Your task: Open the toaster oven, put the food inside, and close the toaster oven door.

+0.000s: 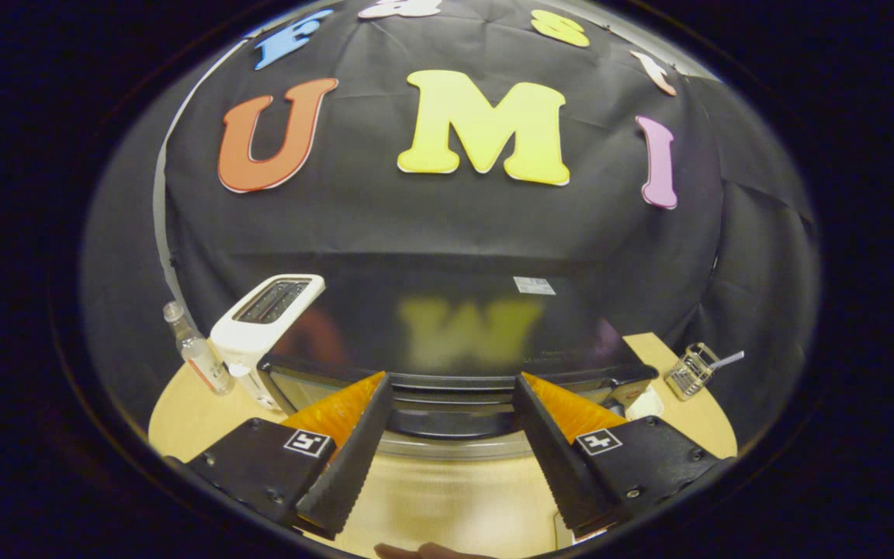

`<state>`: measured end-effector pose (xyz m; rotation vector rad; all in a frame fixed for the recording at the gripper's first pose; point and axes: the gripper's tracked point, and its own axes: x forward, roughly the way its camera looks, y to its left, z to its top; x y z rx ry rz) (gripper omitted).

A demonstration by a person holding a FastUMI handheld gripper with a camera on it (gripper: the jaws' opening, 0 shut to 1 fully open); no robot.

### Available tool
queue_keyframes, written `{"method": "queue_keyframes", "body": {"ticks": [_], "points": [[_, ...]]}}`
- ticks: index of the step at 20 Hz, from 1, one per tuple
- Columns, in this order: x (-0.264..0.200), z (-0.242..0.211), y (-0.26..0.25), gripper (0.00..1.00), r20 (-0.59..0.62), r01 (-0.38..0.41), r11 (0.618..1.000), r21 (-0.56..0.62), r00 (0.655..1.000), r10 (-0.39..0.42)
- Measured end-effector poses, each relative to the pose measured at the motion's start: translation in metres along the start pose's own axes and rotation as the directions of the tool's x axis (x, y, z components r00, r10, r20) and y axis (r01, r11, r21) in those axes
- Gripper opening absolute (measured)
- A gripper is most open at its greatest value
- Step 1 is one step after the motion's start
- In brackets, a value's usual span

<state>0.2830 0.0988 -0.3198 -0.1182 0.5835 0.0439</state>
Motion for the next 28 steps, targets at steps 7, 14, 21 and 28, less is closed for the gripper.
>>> {"method": "queue_keyframes", "body": {"ticks": [7, 14, 21, 28], "points": [[-0.036, -0.031, -0.001, 0.99, 0.008, -0.010, 1.000, -0.016, 1.000, 0.010], [-0.067, -0.080, -0.003, 1.00, 0.009, -0.012, 1.000, -0.014, 1.000, 0.012], [-0.080, -0.129, -0.005, 0.99, 0.079, -0.009, 0.999, -0.039, 0.997, 0.012], [-0.078, -0.178, -0.007, 0.99, 0.037, -0.004, 0.996, -0.093, 0.999, 0.008]]}}
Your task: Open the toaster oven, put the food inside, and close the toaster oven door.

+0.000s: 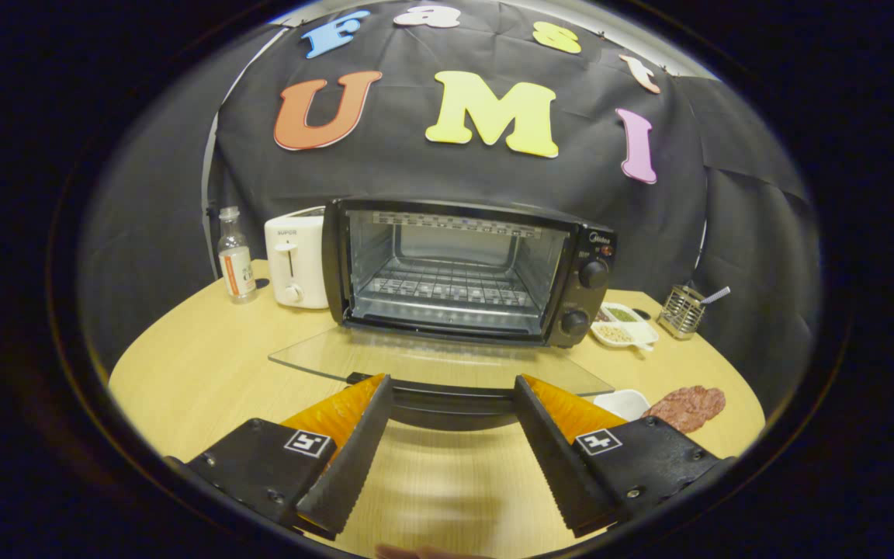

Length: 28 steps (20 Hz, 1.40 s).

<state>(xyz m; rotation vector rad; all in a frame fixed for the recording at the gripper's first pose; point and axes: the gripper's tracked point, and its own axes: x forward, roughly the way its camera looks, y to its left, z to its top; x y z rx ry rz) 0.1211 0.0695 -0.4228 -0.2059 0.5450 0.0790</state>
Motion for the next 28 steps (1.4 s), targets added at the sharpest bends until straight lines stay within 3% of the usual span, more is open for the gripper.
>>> {"method": "queue_keyframes", "body": {"ticks": [5, 7, 10, 16, 19, 23, 28], "points": [[0.010, -0.058, 0.006, 0.99, -0.135, -0.010, 1.000, 0.005, 0.991, 0.011], [0.007, -0.048, 0.007, 1.00, -0.075, -0.008, 1.000, -0.003, 0.997, 0.008], [0.007, -0.052, 0.007, 1.00, -0.101, -0.014, 0.999, -0.035, 0.995, 0.010], [-0.032, -0.018, -0.009, 1.00, -0.101, -0.143, 0.989, -0.028, 0.985, 0.140], [-0.061, 0.020, -0.052, 1.00, -0.031, -0.131, 0.988, -0.079, 0.991, 0.129], [-0.087, 0.054, -0.123, 1.00, 0.033, -0.049, 0.991, -0.127, 0.998, 0.053], [-0.088, 0.059, -0.211, 0.98, 0.012, -0.010, 0.999, -0.038, 1.000, 0.010]]}}
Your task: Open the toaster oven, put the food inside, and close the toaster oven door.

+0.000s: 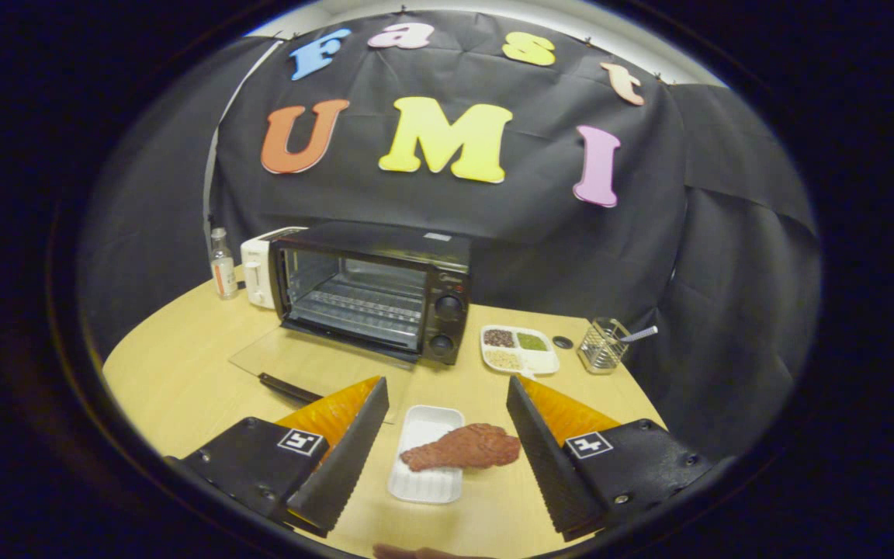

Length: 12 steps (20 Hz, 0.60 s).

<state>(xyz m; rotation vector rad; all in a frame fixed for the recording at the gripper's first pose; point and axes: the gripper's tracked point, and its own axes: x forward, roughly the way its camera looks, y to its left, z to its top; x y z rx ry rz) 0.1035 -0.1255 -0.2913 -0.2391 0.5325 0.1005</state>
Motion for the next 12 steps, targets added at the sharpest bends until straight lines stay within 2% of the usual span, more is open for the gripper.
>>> {"method": "queue_keyframes", "body": {"ticks": [3, 5, 9, 12], "points": [[0.008, -0.019, -0.038, 0.98, -0.066, -0.020, 0.997, 0.076, 0.998, 0.025], [0.016, -0.036, -0.050, 0.97, -0.118, -0.062, 0.989, 0.132, 0.990, 0.078], [0.030, -0.066, -0.047, 0.87, -0.200, -0.170, 0.950, 0.263, 0.953, 0.226], [0.043, -0.083, -0.041, 0.78, -0.245, -0.202, 0.931, 0.304, 0.928, 0.281]]}}
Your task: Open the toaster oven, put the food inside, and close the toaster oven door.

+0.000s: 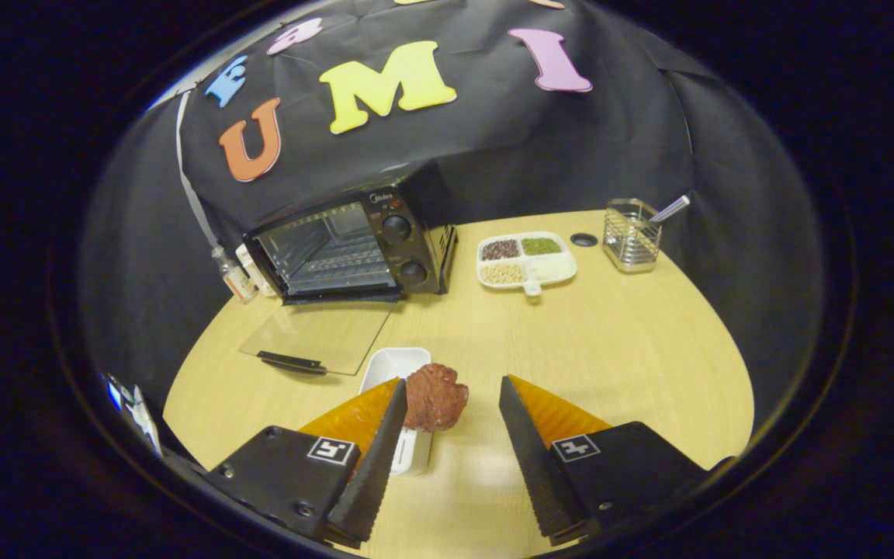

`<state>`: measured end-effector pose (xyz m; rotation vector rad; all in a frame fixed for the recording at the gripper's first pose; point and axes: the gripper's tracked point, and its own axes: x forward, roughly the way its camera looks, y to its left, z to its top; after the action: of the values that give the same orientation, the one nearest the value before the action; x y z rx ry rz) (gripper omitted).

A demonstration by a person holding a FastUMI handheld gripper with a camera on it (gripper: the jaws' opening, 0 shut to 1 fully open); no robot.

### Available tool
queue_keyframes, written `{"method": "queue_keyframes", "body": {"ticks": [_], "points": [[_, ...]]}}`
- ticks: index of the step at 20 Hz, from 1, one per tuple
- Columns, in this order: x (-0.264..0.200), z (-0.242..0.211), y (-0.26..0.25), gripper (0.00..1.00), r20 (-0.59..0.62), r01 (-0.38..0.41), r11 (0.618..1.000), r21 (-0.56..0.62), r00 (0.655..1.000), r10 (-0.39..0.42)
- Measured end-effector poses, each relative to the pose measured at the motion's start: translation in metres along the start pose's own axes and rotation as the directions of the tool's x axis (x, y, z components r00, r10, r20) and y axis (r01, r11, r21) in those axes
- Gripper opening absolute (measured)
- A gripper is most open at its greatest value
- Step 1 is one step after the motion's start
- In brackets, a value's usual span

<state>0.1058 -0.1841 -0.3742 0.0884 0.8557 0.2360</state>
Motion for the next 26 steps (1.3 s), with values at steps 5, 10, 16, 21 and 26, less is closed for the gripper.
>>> {"method": "queue_keyframes", "body": {"ticks": [5, 10, 16, 21, 26], "points": [[0.008, -0.015, 0.007, 0.42, -0.047, -0.059, 0.995, 0.074, 0.997, 0.063], [-0.019, -0.019, 0.037, 0.15, -0.049, -0.127, 0.990, 0.068, 0.990, 0.130], [-0.056, -0.009, 0.059, 0.10, 0.034, -0.035, 0.997, -0.069, 0.999, 0.038], [-0.092, 0.021, 0.076, 0.09, 0.227, 0.125, 0.970, -0.210, 0.971, -0.076], [-0.111, 0.035, 0.127, 0.09, 0.328, 0.143, 0.952, -0.270, 0.943, -0.049]]}}
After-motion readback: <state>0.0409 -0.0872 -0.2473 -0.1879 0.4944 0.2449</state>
